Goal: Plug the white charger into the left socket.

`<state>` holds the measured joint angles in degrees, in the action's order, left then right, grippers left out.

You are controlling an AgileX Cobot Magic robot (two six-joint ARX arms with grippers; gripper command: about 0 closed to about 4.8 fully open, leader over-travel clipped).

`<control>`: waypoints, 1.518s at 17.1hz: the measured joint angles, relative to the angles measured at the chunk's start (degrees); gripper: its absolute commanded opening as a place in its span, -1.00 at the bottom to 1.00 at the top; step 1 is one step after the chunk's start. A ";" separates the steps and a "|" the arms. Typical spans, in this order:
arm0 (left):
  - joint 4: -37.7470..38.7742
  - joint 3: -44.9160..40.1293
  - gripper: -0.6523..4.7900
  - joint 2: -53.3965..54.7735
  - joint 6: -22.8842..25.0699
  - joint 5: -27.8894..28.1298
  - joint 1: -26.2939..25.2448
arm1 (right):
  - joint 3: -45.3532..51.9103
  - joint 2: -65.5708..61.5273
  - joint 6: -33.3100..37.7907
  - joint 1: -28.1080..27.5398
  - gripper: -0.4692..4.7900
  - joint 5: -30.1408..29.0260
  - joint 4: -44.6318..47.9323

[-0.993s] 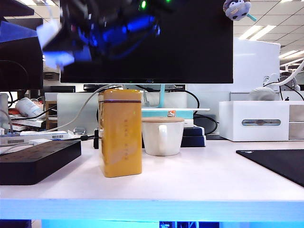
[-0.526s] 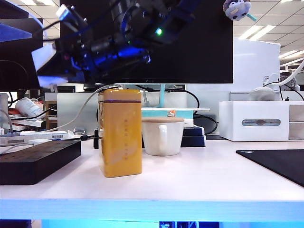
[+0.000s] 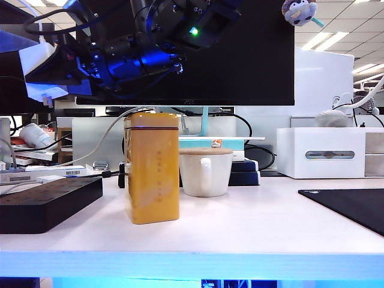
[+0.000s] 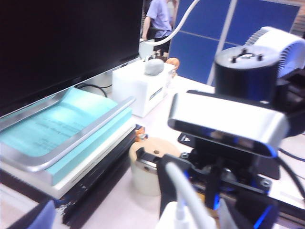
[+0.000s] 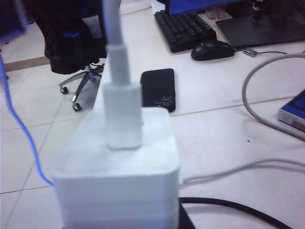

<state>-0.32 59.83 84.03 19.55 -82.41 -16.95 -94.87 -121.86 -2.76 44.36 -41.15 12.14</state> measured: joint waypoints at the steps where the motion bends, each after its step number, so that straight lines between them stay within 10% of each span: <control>1: 0.04 0.00 1.00 0.00 0.00 -1.64 0.00 | 0.00 0.00 0.00 -0.11 -0.47 -0.61 0.00; 26: 9.22 -1.09 1.00 6.40 13.20 -9.64 -1.29 | 0.02 2.12 2.91 -1.62 -0.47 -3.43 3.93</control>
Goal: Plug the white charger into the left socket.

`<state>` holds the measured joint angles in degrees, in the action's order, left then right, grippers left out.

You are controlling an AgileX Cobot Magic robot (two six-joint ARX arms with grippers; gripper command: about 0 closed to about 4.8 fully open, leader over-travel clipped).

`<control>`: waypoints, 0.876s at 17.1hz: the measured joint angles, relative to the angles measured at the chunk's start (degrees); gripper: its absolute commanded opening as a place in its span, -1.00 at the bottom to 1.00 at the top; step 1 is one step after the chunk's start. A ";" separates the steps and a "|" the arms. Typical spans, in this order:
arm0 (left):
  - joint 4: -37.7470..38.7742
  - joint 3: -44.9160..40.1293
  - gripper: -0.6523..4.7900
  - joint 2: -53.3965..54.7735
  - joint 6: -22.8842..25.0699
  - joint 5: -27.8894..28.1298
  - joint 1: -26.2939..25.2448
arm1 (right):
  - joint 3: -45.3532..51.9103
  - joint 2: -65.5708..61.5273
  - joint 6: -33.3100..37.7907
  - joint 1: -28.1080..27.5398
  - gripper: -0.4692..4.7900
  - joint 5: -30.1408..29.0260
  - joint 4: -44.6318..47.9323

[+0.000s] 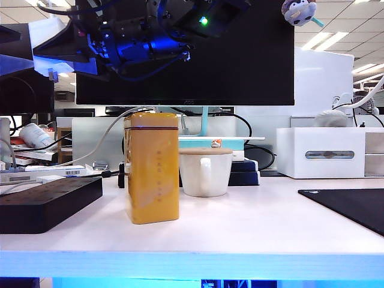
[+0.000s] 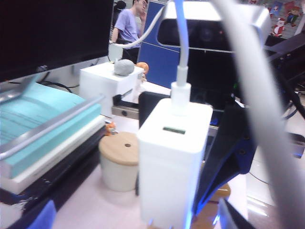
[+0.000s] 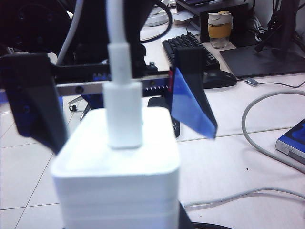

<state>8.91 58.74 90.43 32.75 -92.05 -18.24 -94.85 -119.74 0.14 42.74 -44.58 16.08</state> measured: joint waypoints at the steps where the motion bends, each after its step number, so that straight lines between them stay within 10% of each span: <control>1: -0.09 0.00 1.00 0.00 0.00 -0.04 0.87 | 0.00 -0.07 0.00 0.02 -0.47 0.00 0.02; 15: -1.84 0.42 1.00 -0.39 -0.72 0.00 -0.11 | -0.07 -5.01 -9.86 -0.87 -0.47 6.64 2.08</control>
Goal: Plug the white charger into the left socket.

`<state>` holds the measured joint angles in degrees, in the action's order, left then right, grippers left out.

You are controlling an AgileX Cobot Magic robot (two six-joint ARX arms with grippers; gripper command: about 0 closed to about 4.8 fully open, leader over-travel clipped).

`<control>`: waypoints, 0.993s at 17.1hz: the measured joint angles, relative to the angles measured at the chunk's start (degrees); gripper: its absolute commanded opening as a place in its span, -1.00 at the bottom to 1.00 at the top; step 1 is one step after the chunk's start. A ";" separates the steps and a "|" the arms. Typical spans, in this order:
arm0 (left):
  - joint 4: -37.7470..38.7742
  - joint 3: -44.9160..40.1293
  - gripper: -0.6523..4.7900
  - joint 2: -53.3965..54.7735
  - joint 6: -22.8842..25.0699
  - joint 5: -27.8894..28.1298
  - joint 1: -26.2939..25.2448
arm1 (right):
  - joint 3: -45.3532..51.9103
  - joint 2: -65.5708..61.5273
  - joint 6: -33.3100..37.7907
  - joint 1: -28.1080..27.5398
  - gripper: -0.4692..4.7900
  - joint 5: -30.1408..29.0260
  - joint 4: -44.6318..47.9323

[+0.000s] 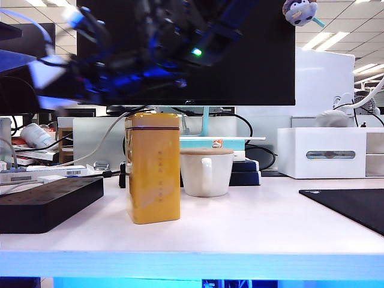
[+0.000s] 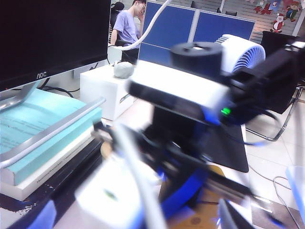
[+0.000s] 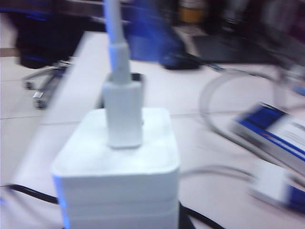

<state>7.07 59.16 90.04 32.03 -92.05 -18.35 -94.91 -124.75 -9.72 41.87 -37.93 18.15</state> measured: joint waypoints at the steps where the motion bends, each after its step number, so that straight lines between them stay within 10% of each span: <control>1: 0.00 0.00 1.00 0.00 -0.11 0.07 0.00 | 0.00 -0.15 -0.50 -1.14 -0.47 0.17 0.00; 11: 0.02 -0.02 1.00 0.00 -0.79 1.22 1.07 | 0.09 6.29 2.86 -2.14 -0.48 -1.90 2.82; 17: 2.93 -0.02 1.00 -0.02 -0.81 6.03 11.39 | 0.07 16.39 3.91 -3.19 -0.48 1.36 4.07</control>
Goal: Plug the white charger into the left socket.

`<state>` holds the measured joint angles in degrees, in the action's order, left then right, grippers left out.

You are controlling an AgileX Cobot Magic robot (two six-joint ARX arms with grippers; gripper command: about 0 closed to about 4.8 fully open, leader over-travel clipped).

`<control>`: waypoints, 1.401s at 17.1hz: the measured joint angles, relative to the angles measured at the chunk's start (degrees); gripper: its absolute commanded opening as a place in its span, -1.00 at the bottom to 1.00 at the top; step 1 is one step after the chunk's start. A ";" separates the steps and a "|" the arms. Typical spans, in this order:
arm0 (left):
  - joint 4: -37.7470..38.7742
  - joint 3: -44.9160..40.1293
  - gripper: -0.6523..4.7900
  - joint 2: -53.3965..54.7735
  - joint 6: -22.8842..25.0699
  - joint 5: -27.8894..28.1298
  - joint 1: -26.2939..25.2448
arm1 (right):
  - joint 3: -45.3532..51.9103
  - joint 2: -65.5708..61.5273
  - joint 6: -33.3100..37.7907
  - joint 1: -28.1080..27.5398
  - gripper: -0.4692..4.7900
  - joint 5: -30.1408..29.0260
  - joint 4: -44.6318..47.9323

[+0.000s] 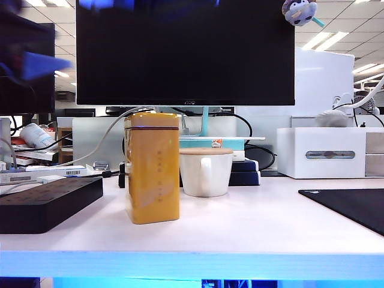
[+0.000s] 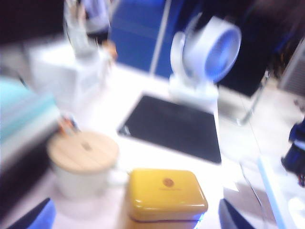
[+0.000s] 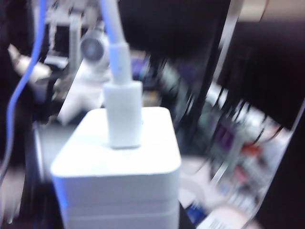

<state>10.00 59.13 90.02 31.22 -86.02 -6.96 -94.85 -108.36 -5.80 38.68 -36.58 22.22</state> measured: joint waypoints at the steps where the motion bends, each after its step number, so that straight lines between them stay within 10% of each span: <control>1: 1.97 0.00 1.00 0.00 0.00 4.26 2.95 | 0.00 1.77 0.00 0.02 -0.48 0.55 0.28; 12: 18.56 0.00 1.00 0.00 5.07 34.62 20.20 | -0.02 6.54 5.29 0.04 -0.48 0.85 2.82; 24: 10.99 0.00 1.00 0.20 1.90 39.98 24.76 | 0.00 6.91 11.19 0.09 -0.48 0.79 7.54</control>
<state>20.99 59.13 90.21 33.12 -46.04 17.80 -94.85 -101.45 5.39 38.76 -35.79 29.76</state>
